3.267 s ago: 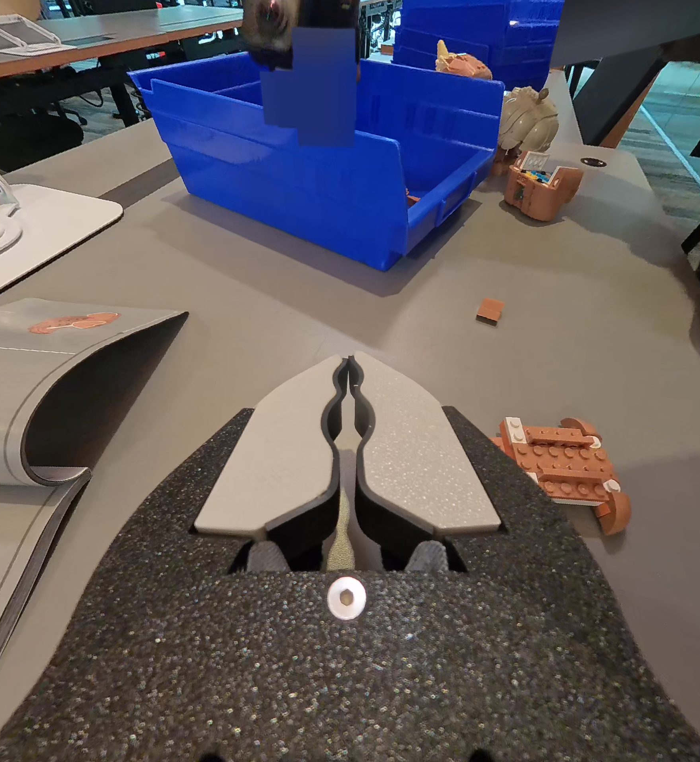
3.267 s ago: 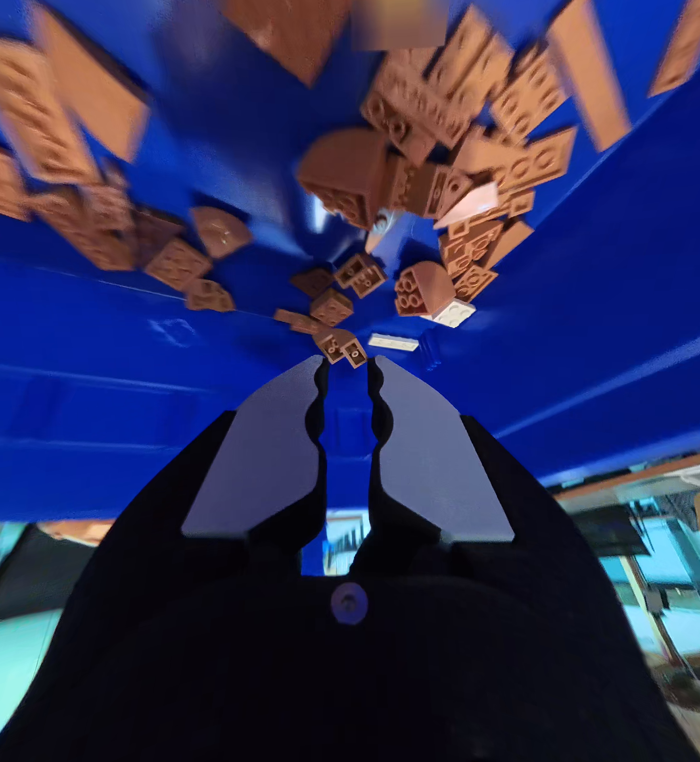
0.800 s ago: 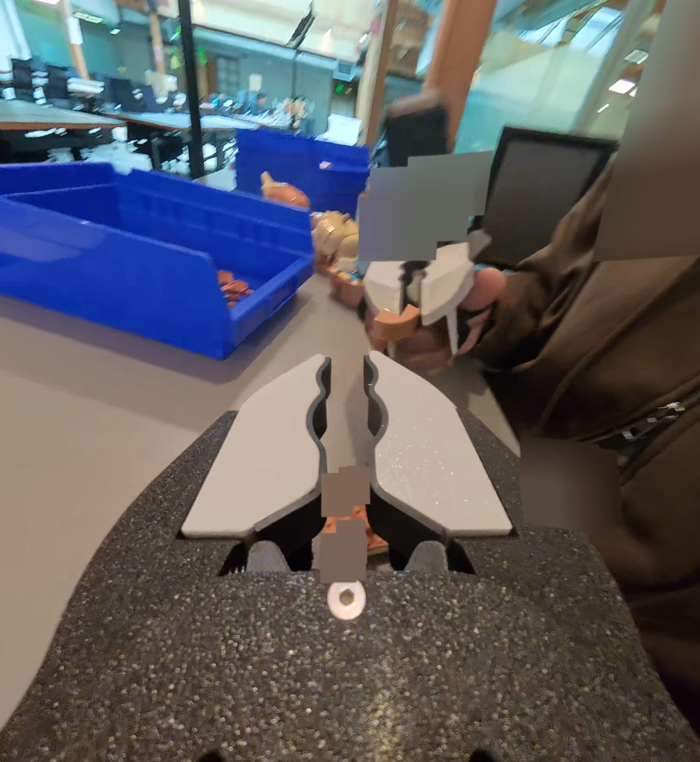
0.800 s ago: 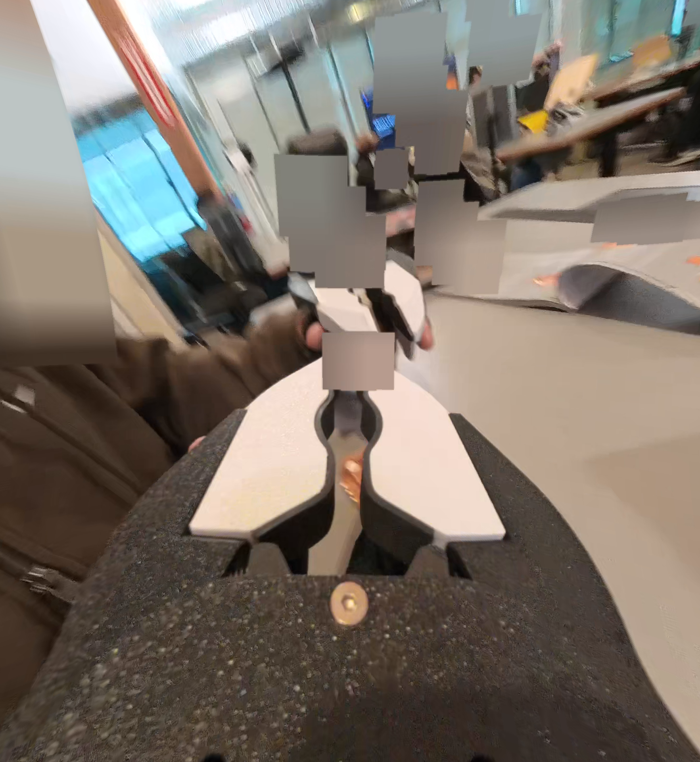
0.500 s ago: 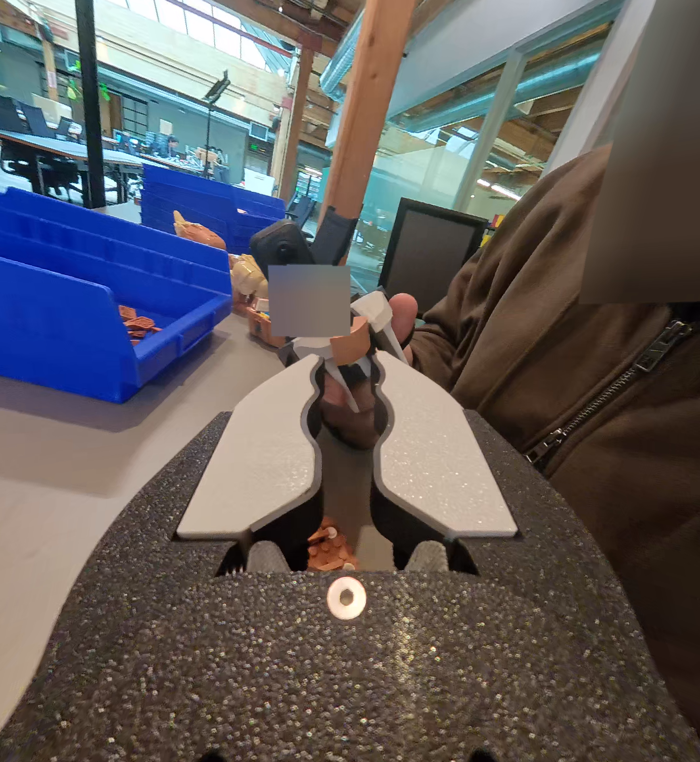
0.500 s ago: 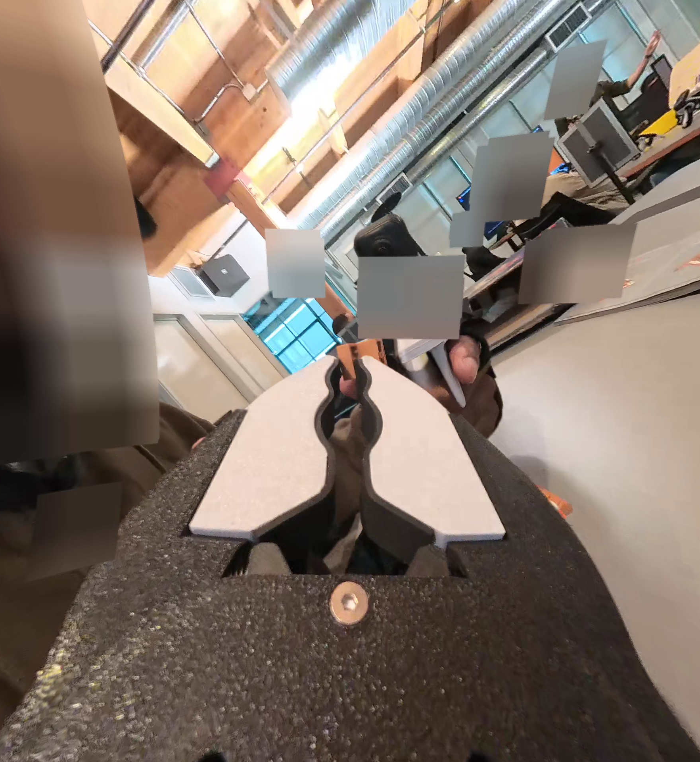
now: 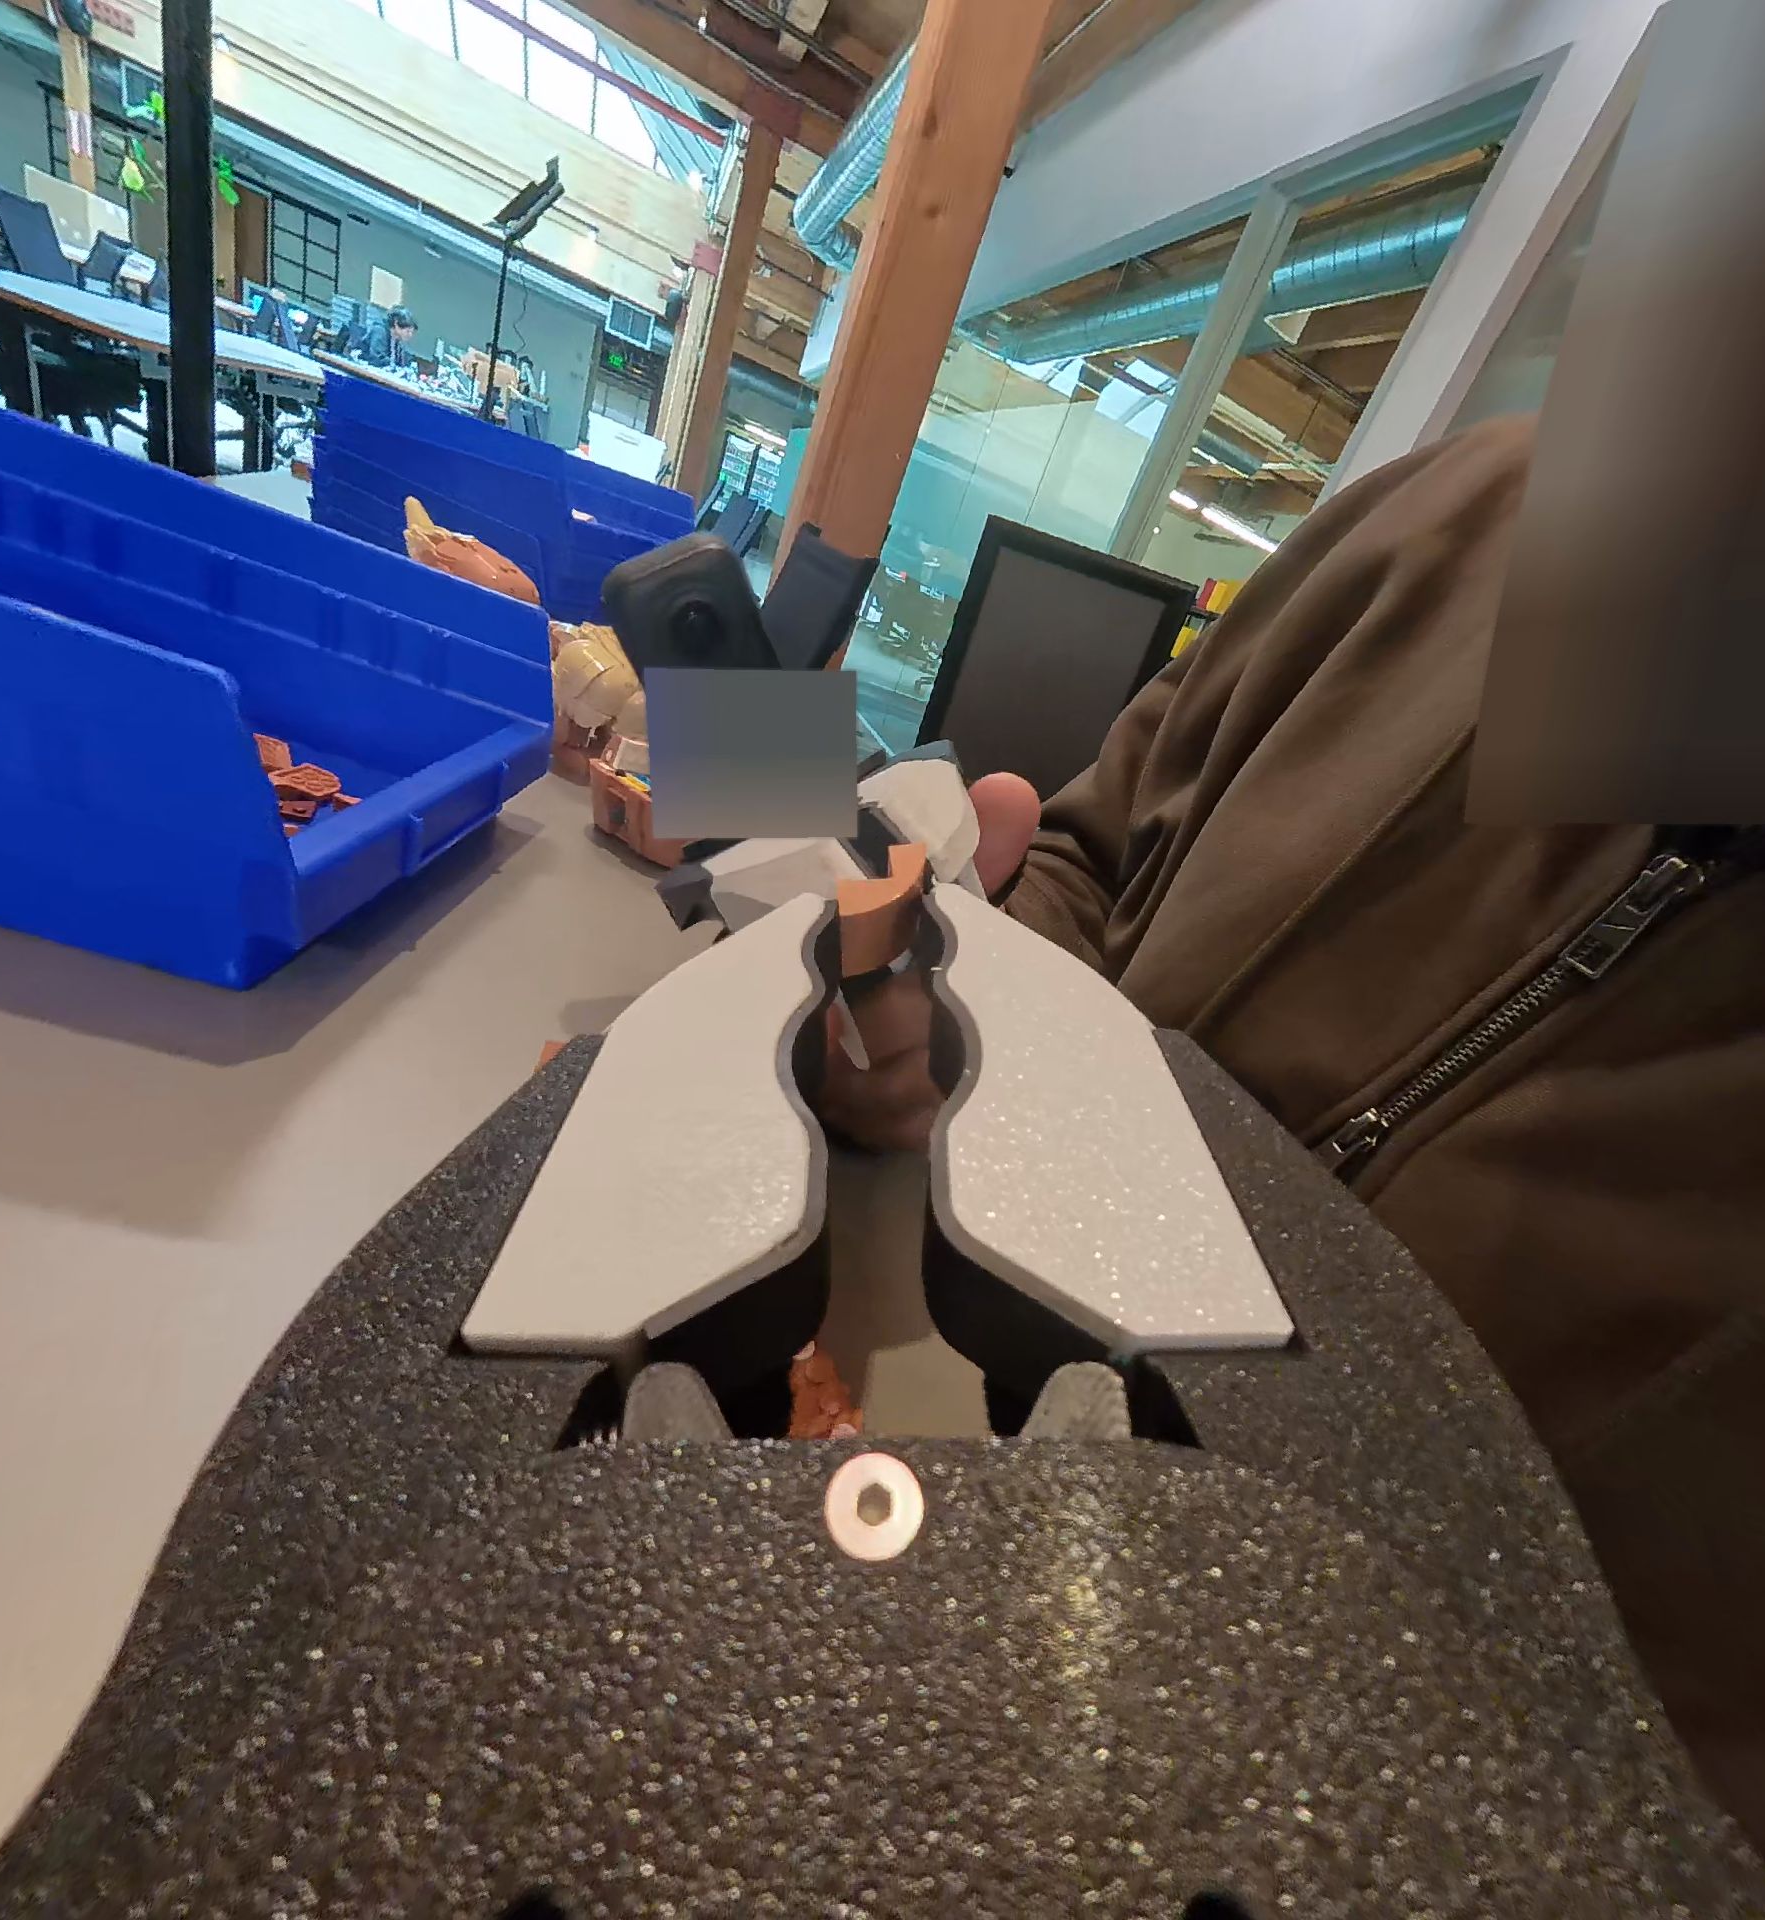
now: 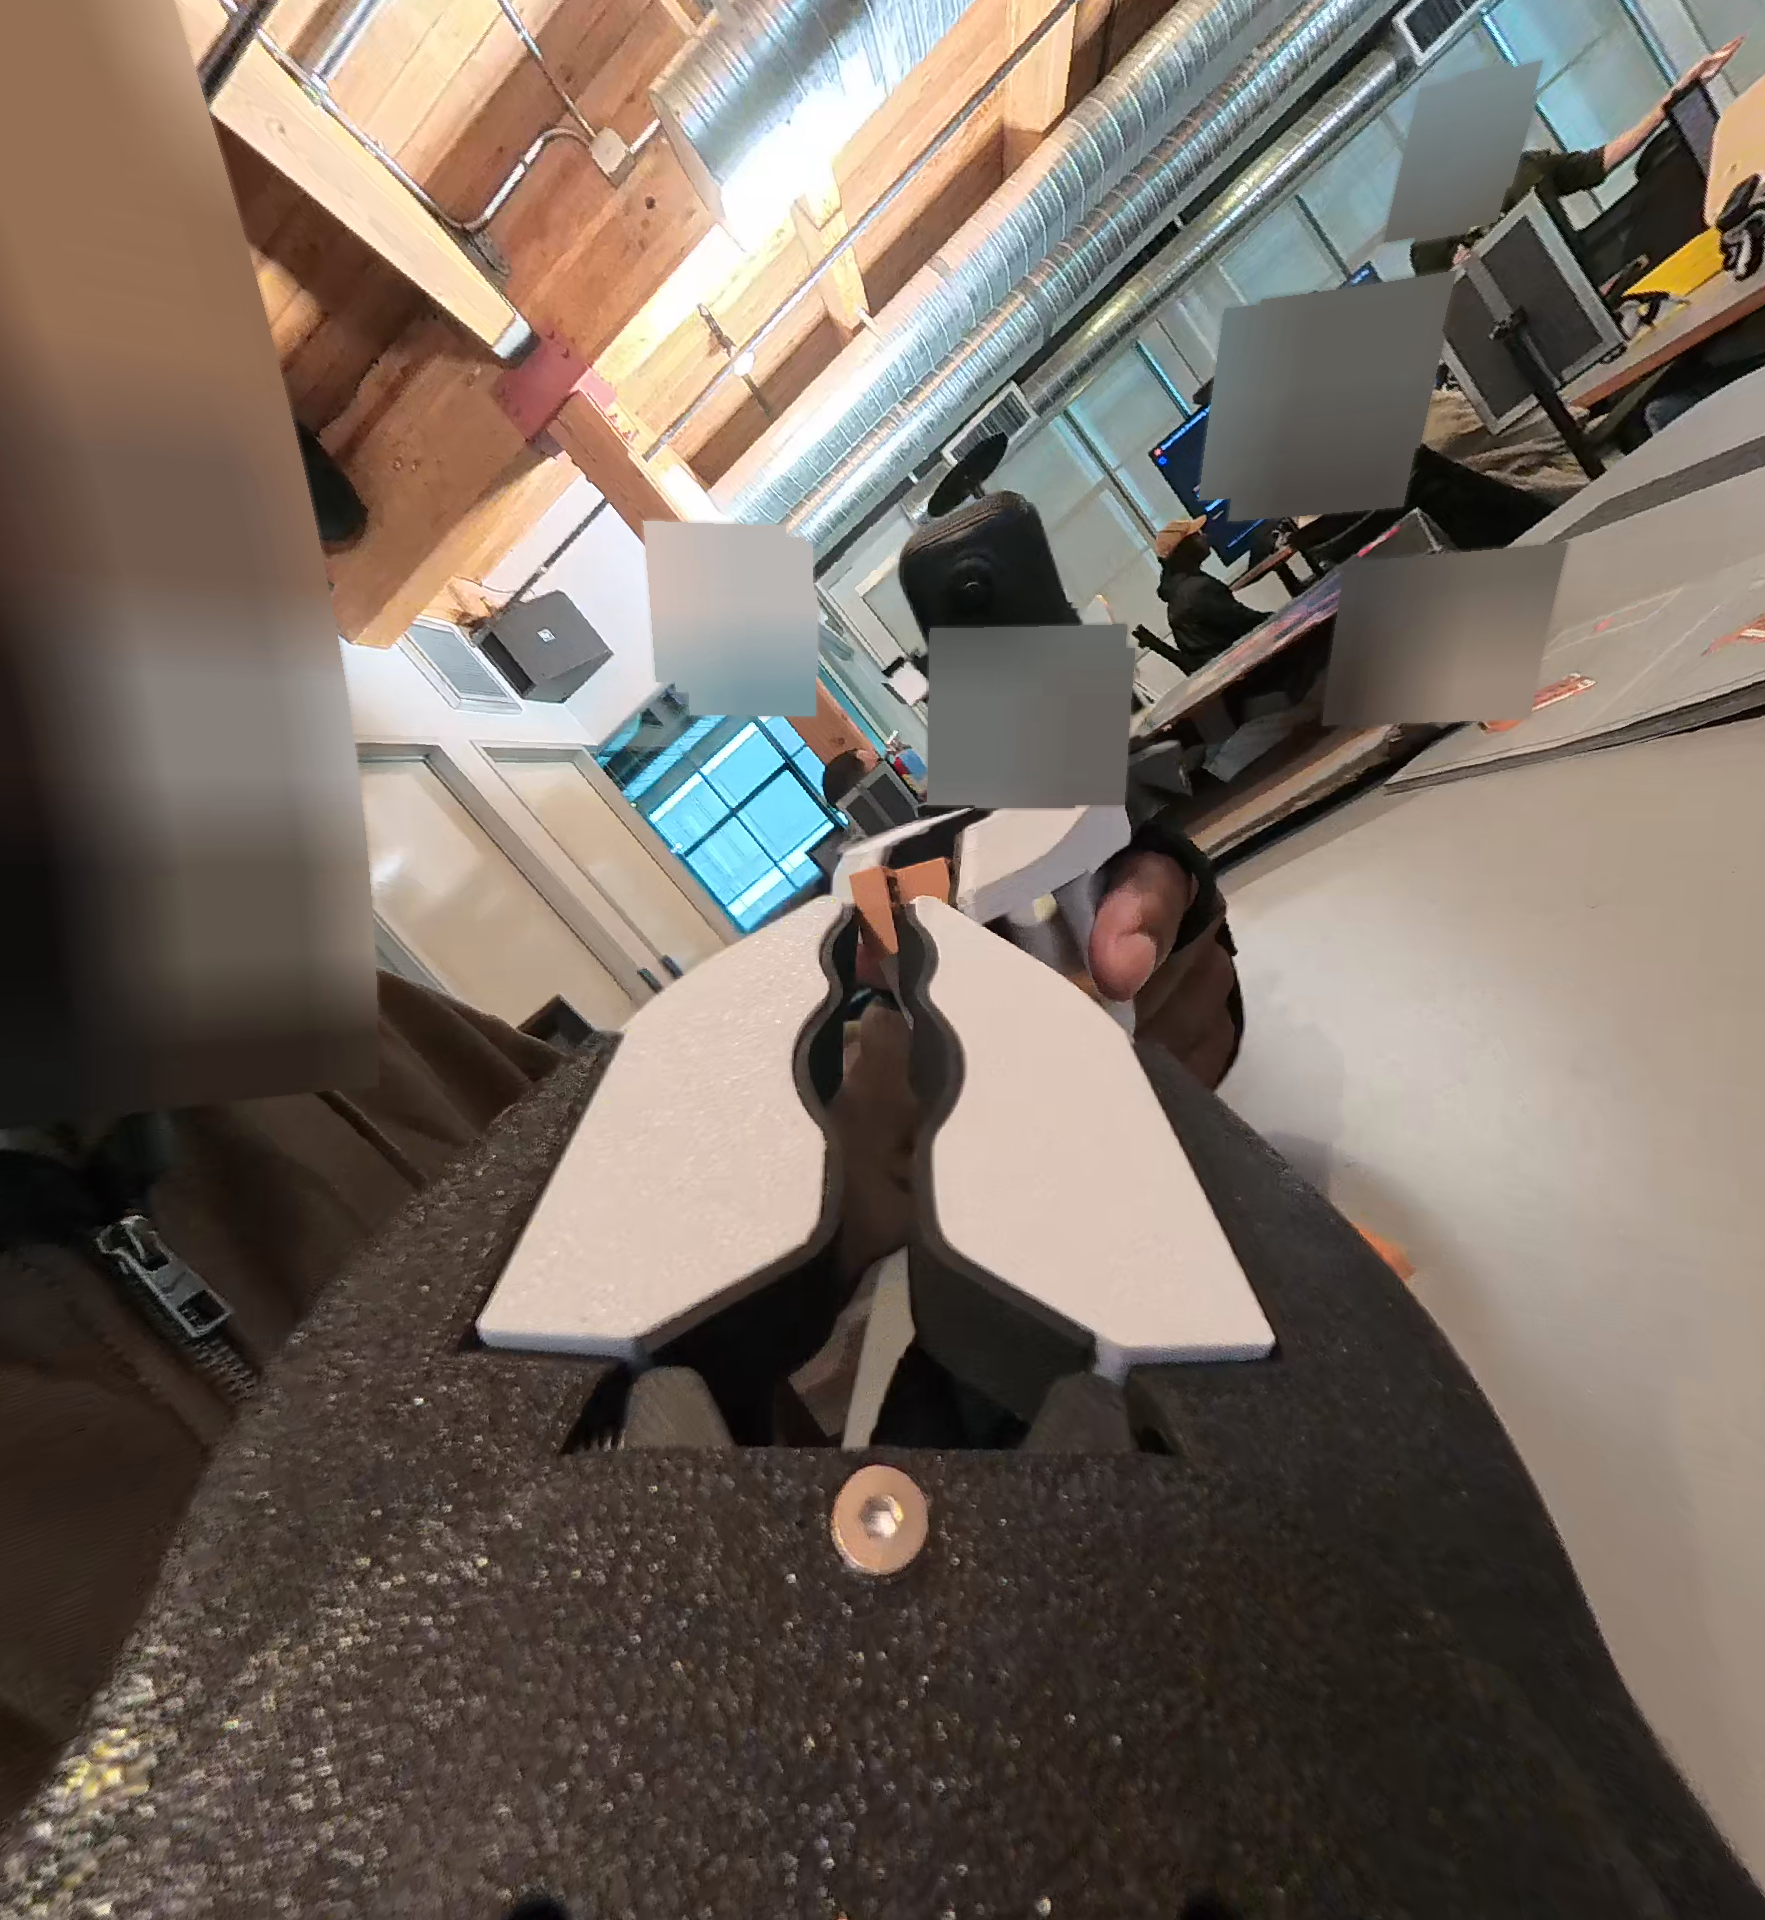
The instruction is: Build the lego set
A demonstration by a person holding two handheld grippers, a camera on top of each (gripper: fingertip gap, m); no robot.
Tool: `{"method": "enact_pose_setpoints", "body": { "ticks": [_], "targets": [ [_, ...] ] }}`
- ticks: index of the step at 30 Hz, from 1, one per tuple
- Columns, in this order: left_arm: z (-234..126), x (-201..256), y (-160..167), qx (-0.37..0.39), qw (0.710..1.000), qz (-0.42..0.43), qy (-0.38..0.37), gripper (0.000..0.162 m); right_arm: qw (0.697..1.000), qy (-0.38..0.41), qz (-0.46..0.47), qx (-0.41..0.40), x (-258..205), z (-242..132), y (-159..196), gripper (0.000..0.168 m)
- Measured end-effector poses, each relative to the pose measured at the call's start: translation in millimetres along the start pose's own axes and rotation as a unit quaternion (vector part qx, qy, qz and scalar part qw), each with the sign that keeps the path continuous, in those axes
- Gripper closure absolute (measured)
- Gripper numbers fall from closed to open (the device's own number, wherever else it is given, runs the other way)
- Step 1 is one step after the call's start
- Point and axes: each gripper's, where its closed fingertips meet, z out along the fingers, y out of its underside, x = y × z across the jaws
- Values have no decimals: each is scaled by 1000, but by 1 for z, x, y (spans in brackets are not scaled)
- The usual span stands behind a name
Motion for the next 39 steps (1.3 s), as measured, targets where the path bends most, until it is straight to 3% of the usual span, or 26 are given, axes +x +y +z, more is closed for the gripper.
{"method": "enact_pose_setpoints", "body": {
  "ticks": [7,15,22,25,39],
  "targets": [
    [-6,-6,-3,15,1000,-23,2,148,984,70,-158,-47,7,-1,-2,159],
    [-15,-10,-17,75,995,-29,-59,148,903,163,-381,-112,14,-3,-5,149],
    [-35,-3,-20,164,967,2,-197,148,887,163,-412,-129,16,11,4,149],
    [-42,-8,-10,185,954,-21,-234,148,887,159,-410,-138,21,19,7,149],
    [-72,-14,-16,250,932,-73,-251,148,888,169,-395,-162,43,32,9,150]
  ]
}}
